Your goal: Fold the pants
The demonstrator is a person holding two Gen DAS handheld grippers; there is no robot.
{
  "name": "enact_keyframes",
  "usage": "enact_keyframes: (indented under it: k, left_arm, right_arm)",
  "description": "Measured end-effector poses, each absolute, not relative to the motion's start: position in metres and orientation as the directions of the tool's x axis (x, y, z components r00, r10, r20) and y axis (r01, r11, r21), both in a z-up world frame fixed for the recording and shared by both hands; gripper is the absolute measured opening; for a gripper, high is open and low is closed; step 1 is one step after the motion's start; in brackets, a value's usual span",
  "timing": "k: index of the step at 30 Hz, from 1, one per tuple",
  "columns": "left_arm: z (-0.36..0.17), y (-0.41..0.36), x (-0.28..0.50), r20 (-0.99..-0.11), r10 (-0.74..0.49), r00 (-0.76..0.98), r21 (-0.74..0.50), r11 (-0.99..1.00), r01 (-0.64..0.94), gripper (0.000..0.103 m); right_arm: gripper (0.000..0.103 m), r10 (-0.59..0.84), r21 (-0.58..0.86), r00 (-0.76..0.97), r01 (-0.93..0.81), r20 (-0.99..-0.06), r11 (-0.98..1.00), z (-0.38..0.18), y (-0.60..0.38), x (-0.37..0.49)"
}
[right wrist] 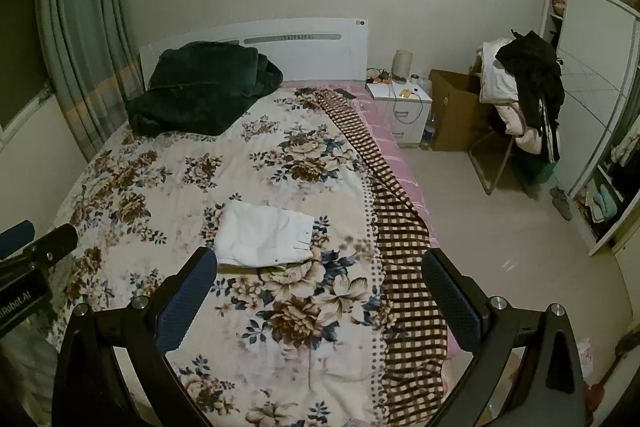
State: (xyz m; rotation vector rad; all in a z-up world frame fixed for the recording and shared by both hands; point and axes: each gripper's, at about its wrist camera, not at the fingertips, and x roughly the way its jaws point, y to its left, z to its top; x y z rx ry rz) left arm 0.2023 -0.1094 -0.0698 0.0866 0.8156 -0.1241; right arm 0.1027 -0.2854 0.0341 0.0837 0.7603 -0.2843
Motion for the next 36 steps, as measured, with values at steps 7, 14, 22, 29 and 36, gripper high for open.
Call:
enact_keyframes:
  k: [7,14,22,29,36]
  left_arm:
    - [-0.067,-0.106,0.192,-0.732,-0.082,0.676,0.027,0.988,0.149,0.093]
    - [-0.062,-0.107,0.187,-0.731,-0.087,0.677,0.019,0.989,0.148,0.095]
    - [-0.056,-0.102,0.192,-0.724,-0.090,0.684,-0.006,0.992,0.123,0.095]
    - [-0.058,-0.100,0.193,-0.724,-0.074,0.685,0.004,0.994,0.112,0.095]
    - [-0.059,-0.095,0.188,-0.718,-0.058,0.694,0.014,0.995,0.098,0.095]
  right_arm:
    - [0.103,-0.235,-0.034,0.688,0.293,-0.687,0.956,0.049,-0.279,0.091]
    - [0.103,-0.236,-0.037,0.686,0.291,-0.688,0.956,0.051,-0.278,0.088]
    - [0.103,-0.218,-0.030,0.684,0.276,-0.696,0.961,0.054,-0.284,0.094]
    - [0.103,-0.204,-0.025,0.686,0.262,-0.698,0.965,0.055,-0.286,0.101]
    - [0.103,-0.197,-0.023,0.684,0.255,-0.702,0.967,0.053,-0.286,0.105]
